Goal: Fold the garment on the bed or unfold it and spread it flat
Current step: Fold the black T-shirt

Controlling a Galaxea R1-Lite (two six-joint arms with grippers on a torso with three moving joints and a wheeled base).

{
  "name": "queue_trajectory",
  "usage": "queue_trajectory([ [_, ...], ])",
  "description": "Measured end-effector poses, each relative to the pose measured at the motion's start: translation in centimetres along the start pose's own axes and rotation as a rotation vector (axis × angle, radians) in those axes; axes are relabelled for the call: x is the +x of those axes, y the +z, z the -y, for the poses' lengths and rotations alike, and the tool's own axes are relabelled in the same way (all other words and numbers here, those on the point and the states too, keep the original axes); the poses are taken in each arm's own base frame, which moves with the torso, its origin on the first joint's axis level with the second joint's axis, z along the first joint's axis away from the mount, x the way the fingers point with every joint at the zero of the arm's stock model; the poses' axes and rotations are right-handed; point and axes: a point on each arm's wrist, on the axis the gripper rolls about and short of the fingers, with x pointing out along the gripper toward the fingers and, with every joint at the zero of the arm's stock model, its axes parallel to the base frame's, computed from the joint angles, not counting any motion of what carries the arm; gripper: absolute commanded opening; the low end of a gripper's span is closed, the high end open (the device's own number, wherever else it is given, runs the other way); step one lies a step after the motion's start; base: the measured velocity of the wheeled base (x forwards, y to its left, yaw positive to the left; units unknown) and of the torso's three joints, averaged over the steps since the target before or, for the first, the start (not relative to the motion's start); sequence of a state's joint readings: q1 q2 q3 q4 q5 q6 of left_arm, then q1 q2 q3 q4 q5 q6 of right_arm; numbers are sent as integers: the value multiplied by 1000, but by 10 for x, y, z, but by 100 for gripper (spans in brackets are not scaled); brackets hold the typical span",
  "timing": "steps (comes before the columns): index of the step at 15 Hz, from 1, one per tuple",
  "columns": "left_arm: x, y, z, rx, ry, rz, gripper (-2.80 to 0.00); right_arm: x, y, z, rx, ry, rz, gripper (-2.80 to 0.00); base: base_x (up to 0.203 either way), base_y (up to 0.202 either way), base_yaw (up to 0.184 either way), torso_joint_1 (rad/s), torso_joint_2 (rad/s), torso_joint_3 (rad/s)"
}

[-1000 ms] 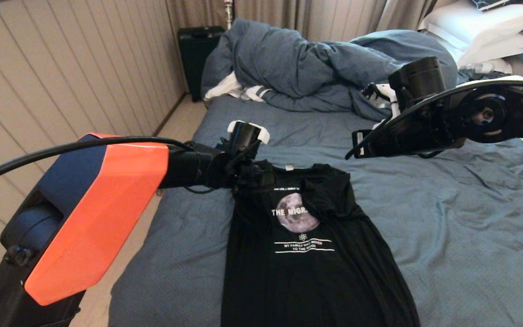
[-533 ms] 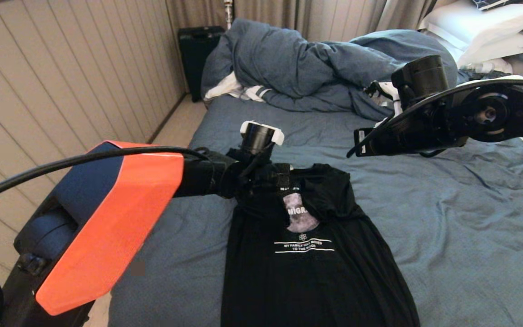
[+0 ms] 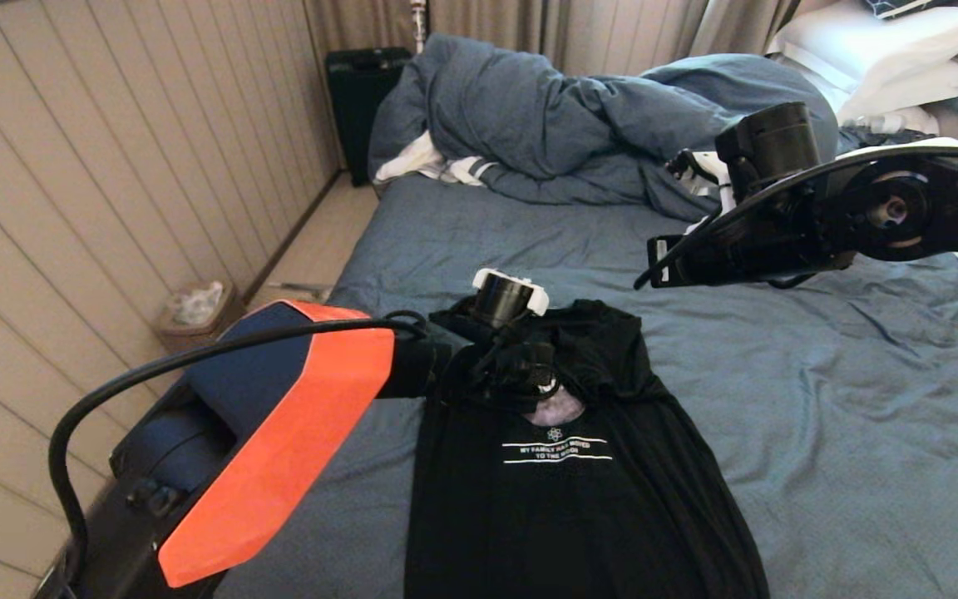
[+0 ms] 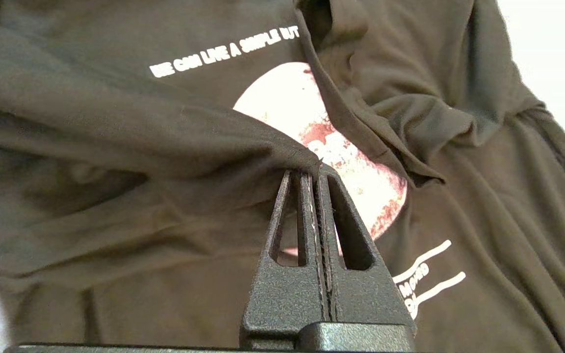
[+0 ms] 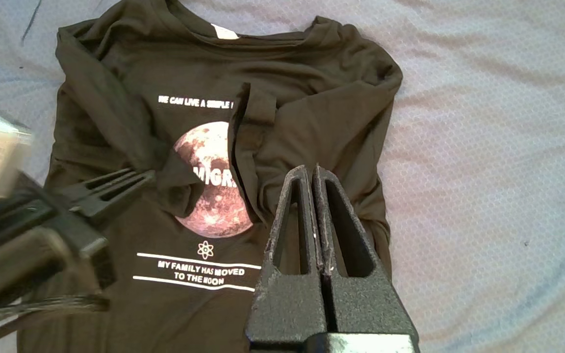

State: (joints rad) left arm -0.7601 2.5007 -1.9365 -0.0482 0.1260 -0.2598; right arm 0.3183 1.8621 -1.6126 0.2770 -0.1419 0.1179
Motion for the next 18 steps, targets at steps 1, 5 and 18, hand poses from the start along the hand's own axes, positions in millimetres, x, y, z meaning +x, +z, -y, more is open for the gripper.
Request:
queue_trajectory([
  [1,2,-1,1,1,-3,2,-280,0,0,0,0,1,-2,-280,0,0,0,0,0,0],
  [5,4,0,2,-6,18,38,0,1,-1,-1,-2,1,-4,-280,0,0,0,0,0,0],
  [18,-24,30,0,-162,67,110,0,1,-2,-2,5,11,-8,-280,0,0,0,0,0,0],
])
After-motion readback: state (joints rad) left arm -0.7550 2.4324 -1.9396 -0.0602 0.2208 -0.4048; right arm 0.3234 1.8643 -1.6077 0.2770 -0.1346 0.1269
